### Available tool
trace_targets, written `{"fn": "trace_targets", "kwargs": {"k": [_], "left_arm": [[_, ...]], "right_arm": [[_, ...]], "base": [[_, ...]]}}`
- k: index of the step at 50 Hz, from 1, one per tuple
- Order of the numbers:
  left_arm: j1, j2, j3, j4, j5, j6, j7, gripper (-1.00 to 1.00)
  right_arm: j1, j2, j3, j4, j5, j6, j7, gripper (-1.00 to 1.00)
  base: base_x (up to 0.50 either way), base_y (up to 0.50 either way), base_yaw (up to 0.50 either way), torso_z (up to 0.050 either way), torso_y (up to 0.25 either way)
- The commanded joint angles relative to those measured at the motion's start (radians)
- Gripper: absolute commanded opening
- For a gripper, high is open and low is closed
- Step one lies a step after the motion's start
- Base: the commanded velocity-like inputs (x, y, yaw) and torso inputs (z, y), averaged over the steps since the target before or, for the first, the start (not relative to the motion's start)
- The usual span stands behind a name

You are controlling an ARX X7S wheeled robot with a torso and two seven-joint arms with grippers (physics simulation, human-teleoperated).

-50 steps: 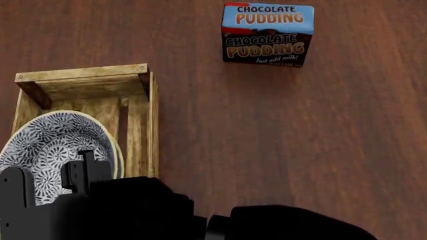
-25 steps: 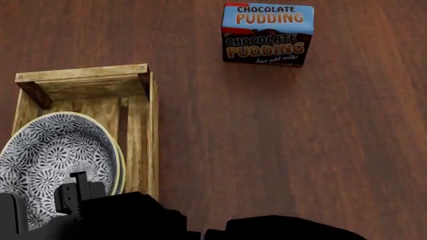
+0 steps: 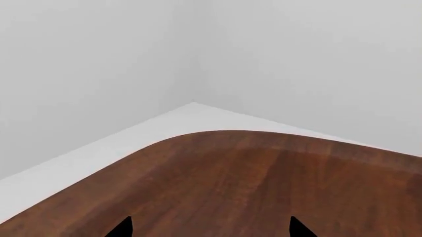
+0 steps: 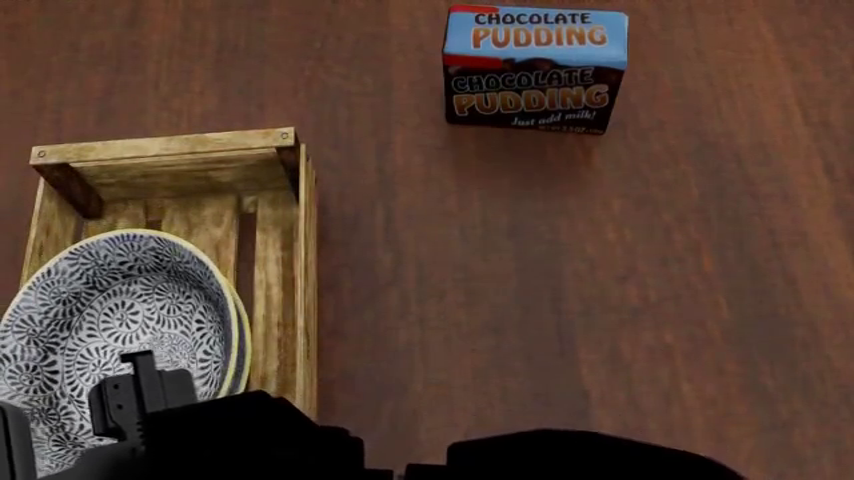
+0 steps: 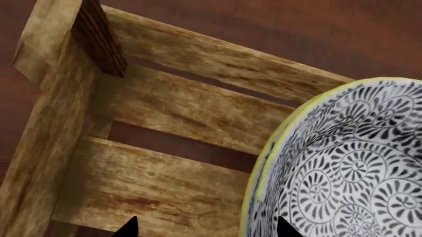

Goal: Stack the left bowl on the right bowl and place them in the tray.

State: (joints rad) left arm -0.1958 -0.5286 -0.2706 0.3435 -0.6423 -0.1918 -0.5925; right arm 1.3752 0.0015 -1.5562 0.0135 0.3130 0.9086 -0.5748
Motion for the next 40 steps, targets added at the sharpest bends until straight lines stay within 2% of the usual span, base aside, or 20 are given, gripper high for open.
{"fn": "trace_targets", "kwargs": {"k": [1, 40], "left_arm": [[0.003, 0.0, -0.003, -0.002, -0.001, 0.002, 0.0, 1.0], [0.002, -0.001, 0.0, -0.005, 0.002, 0.005, -0.001, 1.0]], "right_arm": [[0.03, -0.001, 0.001, -0.025, 0.038, 0.011, 0.02, 1.0], [0.122, -0.001, 0.005, -0.104, 0.142, 0.053, 0.114, 1.0]], "base": [[0.0, 0.0, 0.0, 0.0, 0.0], [0.0, 0.0, 0.0, 0.0, 0.0]]}}
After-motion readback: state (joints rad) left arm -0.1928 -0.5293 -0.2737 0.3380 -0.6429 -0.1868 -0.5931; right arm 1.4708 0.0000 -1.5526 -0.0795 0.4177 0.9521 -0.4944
